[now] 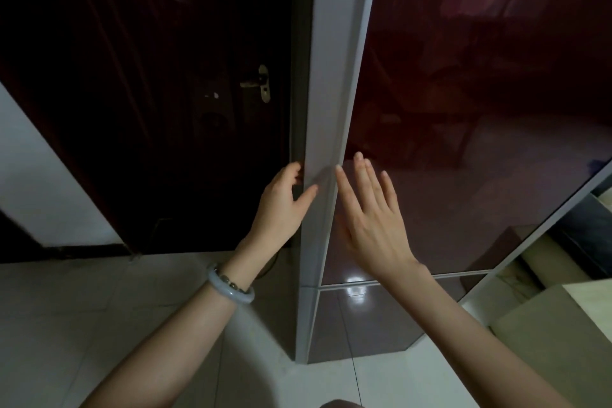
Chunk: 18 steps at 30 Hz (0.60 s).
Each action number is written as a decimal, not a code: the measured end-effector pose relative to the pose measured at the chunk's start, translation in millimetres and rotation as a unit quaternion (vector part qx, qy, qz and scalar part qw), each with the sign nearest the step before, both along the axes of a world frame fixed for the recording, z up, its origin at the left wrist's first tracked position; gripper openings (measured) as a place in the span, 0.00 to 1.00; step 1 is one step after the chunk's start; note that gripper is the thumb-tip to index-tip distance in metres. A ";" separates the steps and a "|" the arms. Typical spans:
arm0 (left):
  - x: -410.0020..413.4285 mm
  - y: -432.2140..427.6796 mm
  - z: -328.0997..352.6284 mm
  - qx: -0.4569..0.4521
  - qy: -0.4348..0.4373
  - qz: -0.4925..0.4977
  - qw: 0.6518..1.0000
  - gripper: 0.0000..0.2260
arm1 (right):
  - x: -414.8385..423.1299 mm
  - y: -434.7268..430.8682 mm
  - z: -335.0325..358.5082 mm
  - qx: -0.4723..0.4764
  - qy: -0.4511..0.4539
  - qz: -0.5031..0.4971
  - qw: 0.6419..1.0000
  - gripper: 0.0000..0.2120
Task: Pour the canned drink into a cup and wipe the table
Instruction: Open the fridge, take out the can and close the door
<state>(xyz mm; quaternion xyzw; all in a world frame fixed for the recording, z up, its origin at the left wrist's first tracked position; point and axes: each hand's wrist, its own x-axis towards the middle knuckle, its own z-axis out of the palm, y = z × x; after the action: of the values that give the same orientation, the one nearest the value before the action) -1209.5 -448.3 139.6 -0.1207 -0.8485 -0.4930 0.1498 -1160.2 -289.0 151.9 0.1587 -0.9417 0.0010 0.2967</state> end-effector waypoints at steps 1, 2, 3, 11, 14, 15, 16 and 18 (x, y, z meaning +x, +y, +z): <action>-0.6 0.6 -0.5 0.022 -0.007 0.001 1.000 0.22 | -1.4 -0.8 0.2 0.002 -0.002 -0.002 1.000 0.34; -0.8 1.0 -0.6 0.034 -0.011 0.003 0.999 0.22 | -2.5 -1.4 -0.2 0.004 -0.004 -0.005 1.000 0.35; -1.2 1.1 -0.8 0.039 -0.013 0.005 0.999 0.22 | -3.3 -1.7 -0.8 0.007 -0.005 -0.009 1.000 0.36; -1.8 5.9 5.5 0.069 -0.014 0.029 0.997 0.17 | 0.0 -7.9 1.3 0.029 -0.021 -0.024 0.999 0.39; 0.7 4.6 10.6 0.066 -0.018 0.020 0.997 0.15 | 2.2 -9.4 3.6 0.026 -0.029 -0.031 0.999 0.40; 3.7 4.7 11.4 0.067 -0.017 0.021 0.997 0.14 | 4.6 -9.6 3.4 0.021 -0.031 -0.032 0.999 0.41; 8.4 5.1 12.0 0.067 -0.014 0.022 0.997 0.14 | 8.5 -9.7 2.2 0.015 -0.032 -0.033 0.999 0.41; 23.1 5.1 11.9 0.059 0.002 0.013 0.998 0.13 | 20.4 -9.0 -2.0 -0.002 -0.025 -0.032 0.999 0.40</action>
<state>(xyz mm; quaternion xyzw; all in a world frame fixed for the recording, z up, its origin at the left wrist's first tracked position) -1186.4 -443.3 151.5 -0.1018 -0.8192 -0.5399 0.1642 -1139.9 -298.0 150.0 0.1281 -0.9534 -0.0023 0.2731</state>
